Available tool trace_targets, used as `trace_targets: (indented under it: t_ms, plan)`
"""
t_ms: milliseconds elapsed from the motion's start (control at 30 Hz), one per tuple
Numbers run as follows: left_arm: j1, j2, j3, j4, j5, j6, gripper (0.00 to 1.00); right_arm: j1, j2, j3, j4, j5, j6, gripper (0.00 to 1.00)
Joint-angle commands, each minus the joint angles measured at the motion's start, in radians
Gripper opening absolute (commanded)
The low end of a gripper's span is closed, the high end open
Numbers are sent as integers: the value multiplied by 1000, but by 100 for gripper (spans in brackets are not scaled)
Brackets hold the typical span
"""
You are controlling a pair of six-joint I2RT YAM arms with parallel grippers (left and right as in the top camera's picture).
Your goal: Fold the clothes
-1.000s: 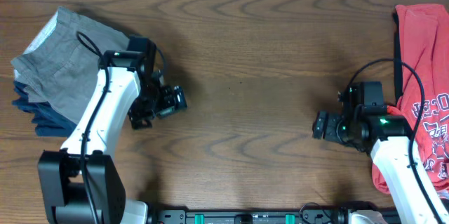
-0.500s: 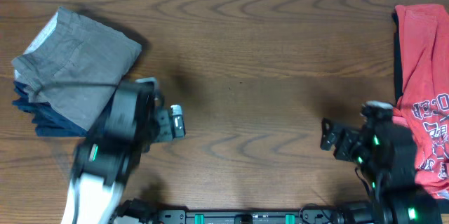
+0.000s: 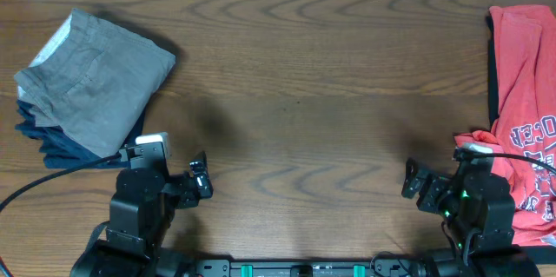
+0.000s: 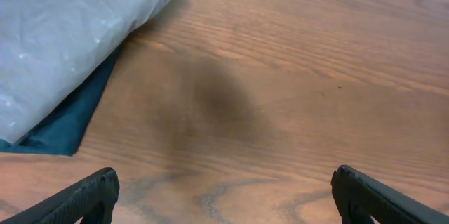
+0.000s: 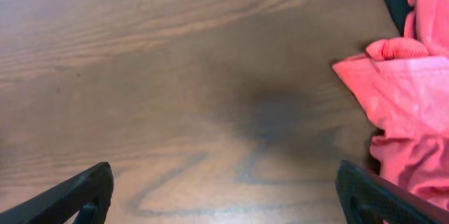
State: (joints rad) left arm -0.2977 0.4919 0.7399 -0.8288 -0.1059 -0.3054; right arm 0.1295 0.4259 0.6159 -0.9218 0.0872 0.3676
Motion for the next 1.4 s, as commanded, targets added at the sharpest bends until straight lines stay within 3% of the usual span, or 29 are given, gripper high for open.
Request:
trace_targets:
  t_ms: [0, 333, 633, 900, 1367]
  plan:
    - [-5, -3, -3, 0, -19, 17, 98, 10, -2, -4, -19, 18, 13, 99]
    - [-5, -3, -3, 0, -19, 17, 98, 12, -6, -4, -48, 18, 13, 99]
    - [-5, -3, -3, 0, -19, 17, 98, 21, -191, -37, -44, 29, -14, 99]
    - [-5, -3, -3, 0, -19, 17, 98, -4, -423, -225, 268, -55, -272, 99]
    - [-5, -3, -3, 0, -18, 17, 98, -22, -421, -613, 961, -54, -363, 99]
